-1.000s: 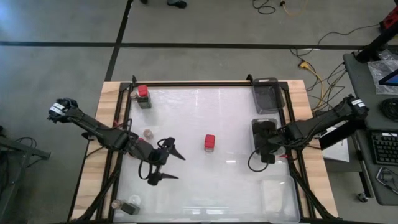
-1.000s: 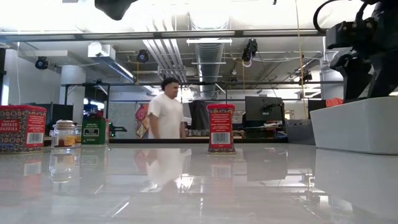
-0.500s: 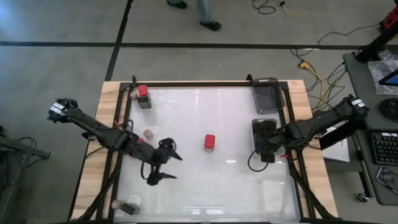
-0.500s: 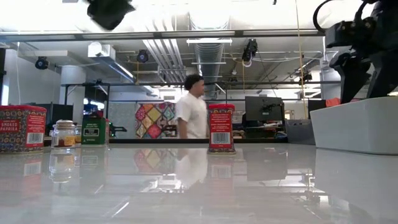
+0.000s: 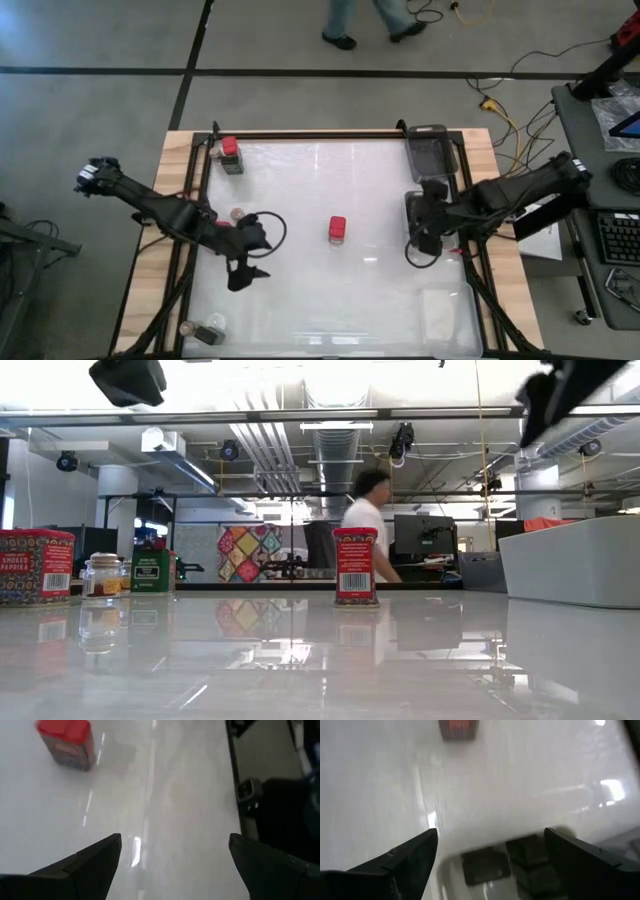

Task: Sort spices by type
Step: Put the green seasoning can into the gray bin

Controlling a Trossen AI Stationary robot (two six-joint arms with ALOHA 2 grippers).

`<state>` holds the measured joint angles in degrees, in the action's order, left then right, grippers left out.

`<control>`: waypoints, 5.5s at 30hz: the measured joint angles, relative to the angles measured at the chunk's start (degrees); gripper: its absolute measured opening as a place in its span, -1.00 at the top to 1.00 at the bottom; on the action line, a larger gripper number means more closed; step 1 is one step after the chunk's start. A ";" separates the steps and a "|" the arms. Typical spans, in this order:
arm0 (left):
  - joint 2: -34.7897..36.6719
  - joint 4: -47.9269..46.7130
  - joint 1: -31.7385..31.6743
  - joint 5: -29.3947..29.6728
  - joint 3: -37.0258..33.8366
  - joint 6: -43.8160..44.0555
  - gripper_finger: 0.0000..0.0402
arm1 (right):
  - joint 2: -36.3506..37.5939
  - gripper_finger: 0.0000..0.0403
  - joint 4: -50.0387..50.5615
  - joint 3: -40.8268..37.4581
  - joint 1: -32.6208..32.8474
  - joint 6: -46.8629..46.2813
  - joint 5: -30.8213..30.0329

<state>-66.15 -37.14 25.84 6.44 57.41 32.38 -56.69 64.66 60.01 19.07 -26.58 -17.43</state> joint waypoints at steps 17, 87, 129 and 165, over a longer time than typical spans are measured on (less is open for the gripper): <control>2.25 -24.05 -13.24 30.77 -0.55 26.97 -0.76 | -12.48 -0.76 -0.67 13.74 0.41 6.35 -3.40; -19.14 -15.22 -79.46 3.47 -1.84 4.99 -0.32 | -15.73 -0.75 -0.36 13.84 13.68 3.64 -3.61; -36.10 -19.22 -27.86 -2.27 27.00 -31.37 -0.29 | -15.69 -0.75 -7.40 12.71 11.26 9.32 -5.81; -41.67 -7.40 -25.13 -4.16 24.52 -33.07 -0.58 | -17.63 -0.79 -15.72 9.34 11.26 9.21 -9.20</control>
<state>-107.82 -44.55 0.71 2.28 81.92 -0.70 -74.33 48.94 69.34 30.33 -17.37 -26.63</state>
